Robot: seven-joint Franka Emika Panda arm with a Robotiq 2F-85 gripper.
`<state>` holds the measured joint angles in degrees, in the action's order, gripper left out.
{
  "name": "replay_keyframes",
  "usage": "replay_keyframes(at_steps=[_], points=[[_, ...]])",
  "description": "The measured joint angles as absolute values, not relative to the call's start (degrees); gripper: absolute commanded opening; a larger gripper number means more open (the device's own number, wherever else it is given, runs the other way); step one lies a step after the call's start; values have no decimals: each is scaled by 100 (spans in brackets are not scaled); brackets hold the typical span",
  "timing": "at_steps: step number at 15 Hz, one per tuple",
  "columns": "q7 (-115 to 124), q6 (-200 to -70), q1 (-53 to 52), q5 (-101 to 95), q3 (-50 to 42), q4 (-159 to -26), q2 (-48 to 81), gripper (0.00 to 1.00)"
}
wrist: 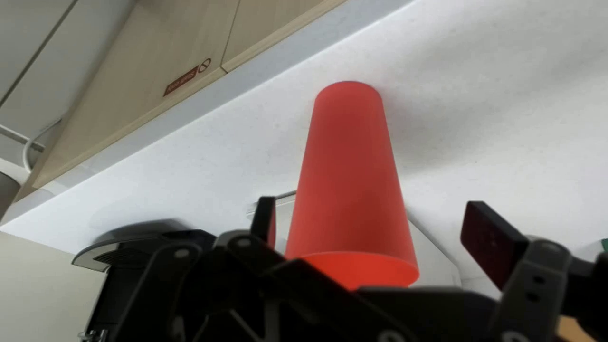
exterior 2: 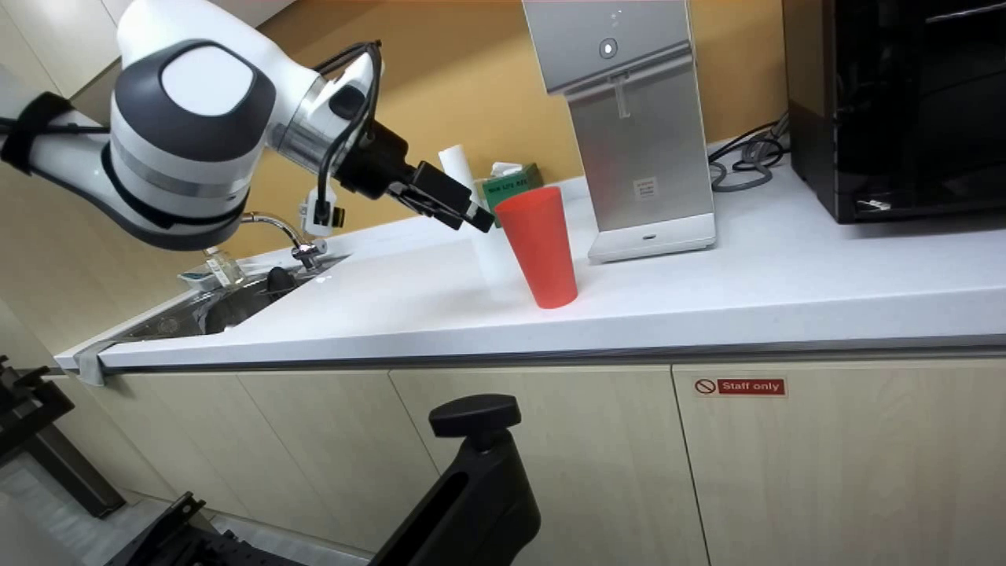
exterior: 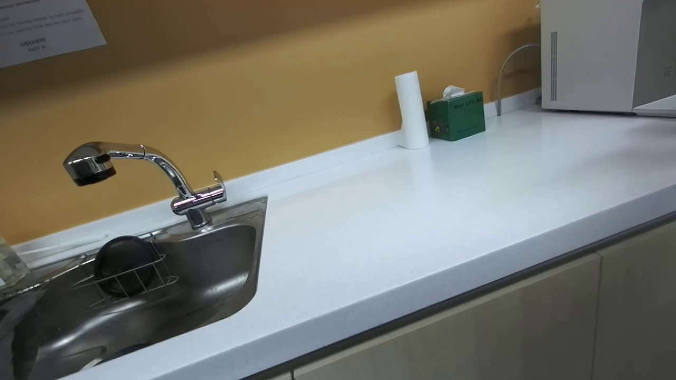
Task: Put the orange cup under the dispenser
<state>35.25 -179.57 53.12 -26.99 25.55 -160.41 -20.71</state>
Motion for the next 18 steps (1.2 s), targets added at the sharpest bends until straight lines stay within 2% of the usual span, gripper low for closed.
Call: replay_keyframes(at_steps=[7,14,18], points=[[5231,-18312,7337,-3263,4663,-15992,-2227,100],[5326,-18373,7532,-3254,4925,-15988,-2232,100],[5395,-18640,7947,-3229,5473,-15978,-2345,100]])
